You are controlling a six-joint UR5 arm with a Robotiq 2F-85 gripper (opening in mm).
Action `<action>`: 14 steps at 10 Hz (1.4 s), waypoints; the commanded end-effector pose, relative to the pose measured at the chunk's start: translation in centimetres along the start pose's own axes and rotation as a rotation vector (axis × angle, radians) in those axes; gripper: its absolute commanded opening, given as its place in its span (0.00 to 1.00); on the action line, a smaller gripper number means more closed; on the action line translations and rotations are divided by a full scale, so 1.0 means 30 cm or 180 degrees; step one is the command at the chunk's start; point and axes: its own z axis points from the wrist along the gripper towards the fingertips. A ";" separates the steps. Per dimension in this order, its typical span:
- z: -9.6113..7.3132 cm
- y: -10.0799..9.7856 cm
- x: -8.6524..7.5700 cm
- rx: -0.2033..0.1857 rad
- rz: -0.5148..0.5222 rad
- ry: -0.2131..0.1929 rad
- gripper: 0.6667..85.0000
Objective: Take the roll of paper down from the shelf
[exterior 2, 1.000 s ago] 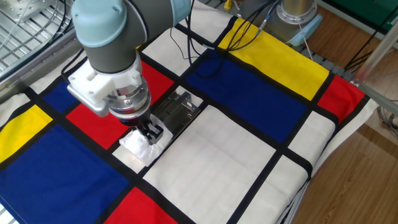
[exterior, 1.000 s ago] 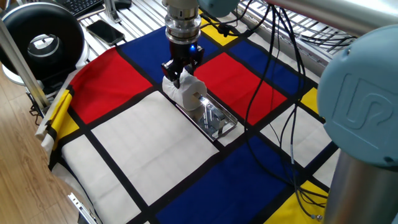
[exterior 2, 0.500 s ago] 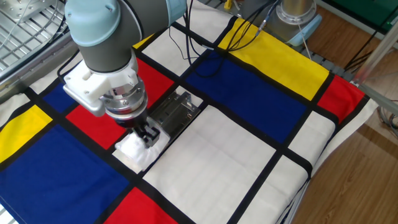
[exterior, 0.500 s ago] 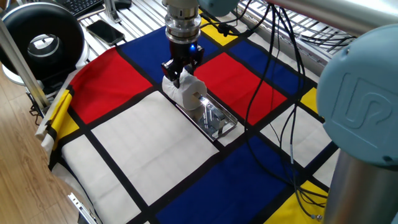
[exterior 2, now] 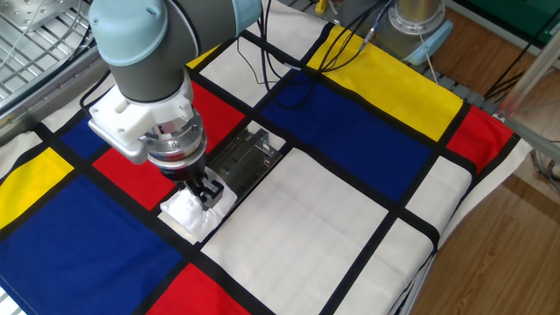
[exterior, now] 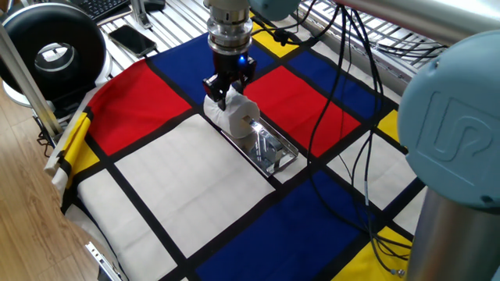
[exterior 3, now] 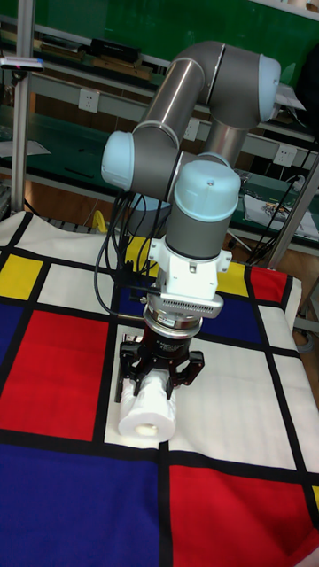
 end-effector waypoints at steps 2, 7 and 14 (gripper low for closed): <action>-0.004 0.006 0.001 -0.0036 0.0001 0.0007 0.00; -0.004 -0.014 0.014 0.0036 0.0015 0.0056 0.00; -0.005 0.008 -0.044 -0.0045 0.0016 -0.0159 0.00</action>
